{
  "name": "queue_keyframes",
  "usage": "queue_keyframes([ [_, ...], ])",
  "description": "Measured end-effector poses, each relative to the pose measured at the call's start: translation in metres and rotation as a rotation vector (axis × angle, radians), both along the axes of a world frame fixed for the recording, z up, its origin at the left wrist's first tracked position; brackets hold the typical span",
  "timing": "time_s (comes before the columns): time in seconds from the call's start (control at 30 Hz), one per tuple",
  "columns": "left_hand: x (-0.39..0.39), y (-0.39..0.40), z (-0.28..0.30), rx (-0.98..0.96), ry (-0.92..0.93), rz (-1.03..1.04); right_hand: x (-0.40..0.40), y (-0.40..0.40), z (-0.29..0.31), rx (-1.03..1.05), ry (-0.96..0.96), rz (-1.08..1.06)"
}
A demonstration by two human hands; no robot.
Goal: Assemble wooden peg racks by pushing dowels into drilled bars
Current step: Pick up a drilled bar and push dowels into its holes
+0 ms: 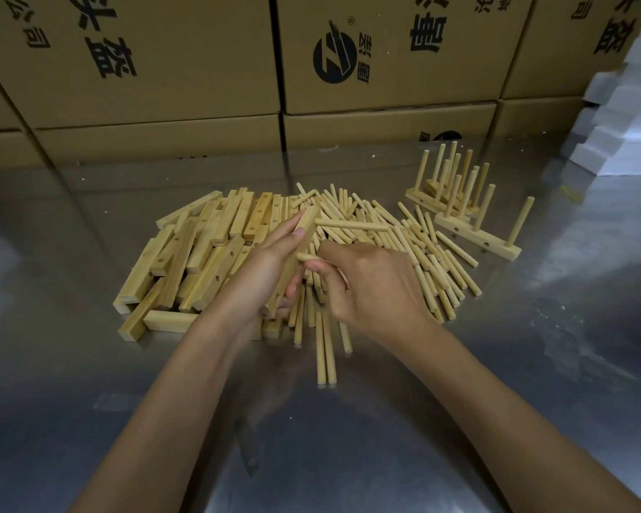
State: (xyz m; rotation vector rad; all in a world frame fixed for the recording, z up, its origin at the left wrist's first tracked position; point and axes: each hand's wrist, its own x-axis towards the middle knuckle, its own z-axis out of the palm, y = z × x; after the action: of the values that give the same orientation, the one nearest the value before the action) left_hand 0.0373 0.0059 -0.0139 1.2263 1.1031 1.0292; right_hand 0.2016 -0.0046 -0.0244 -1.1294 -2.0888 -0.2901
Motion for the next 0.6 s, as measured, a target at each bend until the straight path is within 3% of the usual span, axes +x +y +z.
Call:
queue_keyframes([
  [0.13, -0.001, 0.001, 0.001, -0.065, -0.039, 0.076, 0.002, 0.002, 0.004, -0.077, 0.109, -0.002],
  [0.23, -0.011, 0.004, 0.0, -0.045, -0.013, 0.264, 0.003, 0.007, 0.006, -0.192, 0.335, -0.064],
  [0.3, -0.022, 0.008, 0.0, -0.045, -0.07, 0.376, 0.014, 0.012, 0.007, -0.217, 0.371, -0.111],
  [0.47, -0.036, 0.011, 0.001, -0.094, -0.244, 0.434, 0.023, 0.01, 0.0, -0.587, -0.206, -0.05],
  [0.6, -0.033, 0.013, 0.001, -0.157, -0.294, 0.472, 0.01, 0.005, -0.009, -0.666, -0.32, -0.107],
])
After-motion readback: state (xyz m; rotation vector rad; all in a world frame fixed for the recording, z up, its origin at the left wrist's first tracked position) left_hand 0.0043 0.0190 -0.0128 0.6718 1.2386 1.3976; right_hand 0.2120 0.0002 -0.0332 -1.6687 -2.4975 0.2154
